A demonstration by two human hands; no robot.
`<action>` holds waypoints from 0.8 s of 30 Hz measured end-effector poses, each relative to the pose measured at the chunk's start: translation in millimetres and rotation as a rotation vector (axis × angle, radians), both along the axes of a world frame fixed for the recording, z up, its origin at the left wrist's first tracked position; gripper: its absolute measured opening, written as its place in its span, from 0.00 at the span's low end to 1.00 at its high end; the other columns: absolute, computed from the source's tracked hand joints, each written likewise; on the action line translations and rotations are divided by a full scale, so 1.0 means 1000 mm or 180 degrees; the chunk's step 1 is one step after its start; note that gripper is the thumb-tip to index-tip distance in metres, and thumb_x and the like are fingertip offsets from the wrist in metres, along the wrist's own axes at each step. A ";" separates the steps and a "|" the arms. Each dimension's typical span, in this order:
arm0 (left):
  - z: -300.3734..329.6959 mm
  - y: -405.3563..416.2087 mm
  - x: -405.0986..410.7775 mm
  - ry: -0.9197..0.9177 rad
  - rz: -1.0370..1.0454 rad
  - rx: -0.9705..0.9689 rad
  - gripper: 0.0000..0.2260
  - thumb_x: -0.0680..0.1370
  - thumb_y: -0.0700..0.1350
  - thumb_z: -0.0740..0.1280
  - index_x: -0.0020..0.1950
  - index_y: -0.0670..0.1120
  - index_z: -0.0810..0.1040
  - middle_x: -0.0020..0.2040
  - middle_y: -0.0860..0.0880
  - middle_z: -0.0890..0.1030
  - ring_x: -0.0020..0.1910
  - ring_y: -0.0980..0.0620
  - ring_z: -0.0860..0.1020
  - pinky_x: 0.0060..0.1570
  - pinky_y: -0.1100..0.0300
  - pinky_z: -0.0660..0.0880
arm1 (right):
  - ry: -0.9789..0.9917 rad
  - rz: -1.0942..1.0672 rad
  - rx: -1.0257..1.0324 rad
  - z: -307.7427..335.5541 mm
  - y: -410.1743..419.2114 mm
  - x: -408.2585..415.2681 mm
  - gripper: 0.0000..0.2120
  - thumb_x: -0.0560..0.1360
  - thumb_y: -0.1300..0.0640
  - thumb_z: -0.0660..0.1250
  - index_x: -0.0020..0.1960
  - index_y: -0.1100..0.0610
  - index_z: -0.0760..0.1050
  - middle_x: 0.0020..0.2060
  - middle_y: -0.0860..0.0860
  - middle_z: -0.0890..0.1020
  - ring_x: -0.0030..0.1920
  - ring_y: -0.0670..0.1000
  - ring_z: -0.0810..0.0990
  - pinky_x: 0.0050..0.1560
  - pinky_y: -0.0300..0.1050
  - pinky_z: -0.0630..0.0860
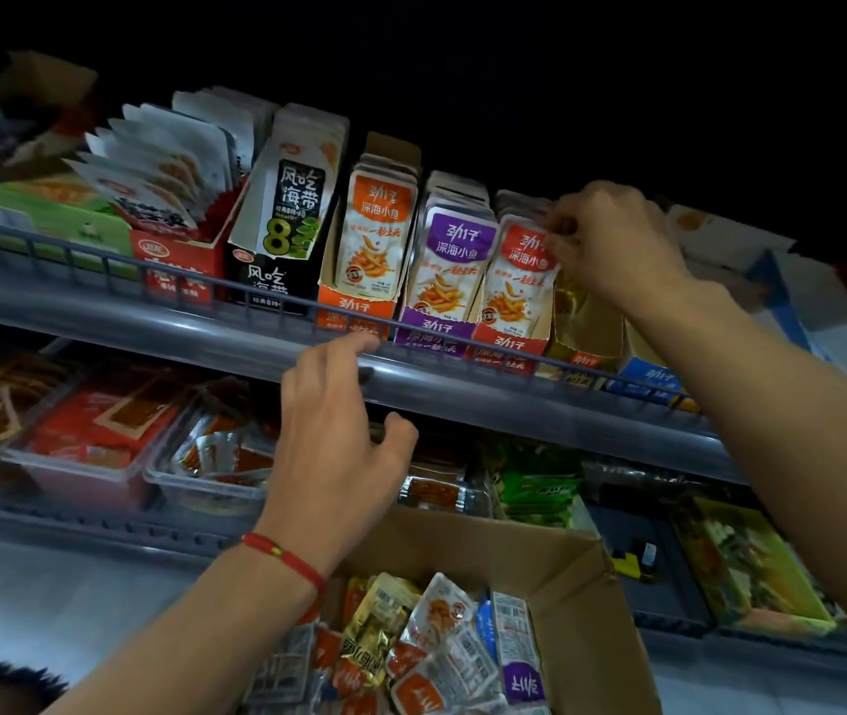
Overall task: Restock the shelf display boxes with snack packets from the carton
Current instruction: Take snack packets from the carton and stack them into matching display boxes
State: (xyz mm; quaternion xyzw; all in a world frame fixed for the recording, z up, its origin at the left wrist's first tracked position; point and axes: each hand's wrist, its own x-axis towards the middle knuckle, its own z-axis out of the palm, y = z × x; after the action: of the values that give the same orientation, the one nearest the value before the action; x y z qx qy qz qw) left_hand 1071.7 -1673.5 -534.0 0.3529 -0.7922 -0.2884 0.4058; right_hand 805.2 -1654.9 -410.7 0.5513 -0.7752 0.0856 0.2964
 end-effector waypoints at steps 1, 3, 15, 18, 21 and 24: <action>0.000 0.000 0.000 0.0003 -0.0006 0.0004 0.27 0.75 0.42 0.70 0.72 0.50 0.66 0.65 0.52 0.66 0.64 0.57 0.62 0.60 0.61 0.62 | -0.0018 0.0022 -0.0028 -0.001 -0.001 -0.001 0.11 0.81 0.54 0.67 0.62 0.57 0.78 0.56 0.57 0.81 0.52 0.57 0.81 0.45 0.49 0.75; -0.001 0.000 -0.001 0.0008 -0.0016 -0.0007 0.27 0.75 0.42 0.70 0.72 0.51 0.66 0.66 0.52 0.66 0.65 0.56 0.62 0.60 0.61 0.62 | -0.0038 0.0086 -0.0078 -0.002 -0.001 -0.003 0.11 0.81 0.56 0.68 0.62 0.57 0.78 0.58 0.57 0.79 0.55 0.58 0.80 0.48 0.51 0.76; -0.021 0.004 -0.004 -0.0330 -0.0274 -0.0017 0.24 0.75 0.42 0.71 0.69 0.50 0.68 0.63 0.52 0.69 0.62 0.50 0.69 0.59 0.56 0.70 | -0.0150 0.0553 -0.0574 -0.021 0.050 0.010 0.11 0.79 0.54 0.69 0.60 0.55 0.79 0.54 0.55 0.81 0.52 0.57 0.80 0.48 0.52 0.78; -0.031 0.010 -0.008 -0.0611 -0.0424 -0.0031 0.22 0.75 0.43 0.71 0.68 0.51 0.70 0.63 0.52 0.72 0.62 0.51 0.70 0.60 0.54 0.72 | -0.0593 0.0720 -0.0548 -0.051 0.082 0.022 0.08 0.78 0.55 0.70 0.57 0.55 0.80 0.50 0.52 0.83 0.46 0.49 0.78 0.47 0.47 0.77; -0.041 0.018 -0.015 -0.1015 -0.0690 0.0055 0.19 0.75 0.45 0.70 0.65 0.53 0.73 0.59 0.53 0.75 0.60 0.52 0.72 0.59 0.55 0.73 | -0.1174 0.0814 -0.0368 -0.088 0.114 0.032 0.08 0.79 0.53 0.69 0.57 0.51 0.80 0.48 0.45 0.82 0.43 0.45 0.79 0.46 0.46 0.79; -0.059 0.026 -0.024 -0.1606 -0.0997 0.0162 0.16 0.74 0.46 0.70 0.61 0.53 0.74 0.56 0.52 0.77 0.57 0.51 0.74 0.56 0.52 0.75 | -0.1594 0.0926 0.0384 -0.128 0.136 0.041 0.07 0.79 0.52 0.68 0.56 0.49 0.80 0.46 0.42 0.81 0.41 0.39 0.76 0.45 0.42 0.78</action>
State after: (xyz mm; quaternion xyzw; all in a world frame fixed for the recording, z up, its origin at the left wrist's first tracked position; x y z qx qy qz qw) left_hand 1047.3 -1647.0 -593.1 0.2970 -0.9054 -0.2704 0.1376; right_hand 845.9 -1518.6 -538.3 0.6349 -0.7407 0.2143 0.0472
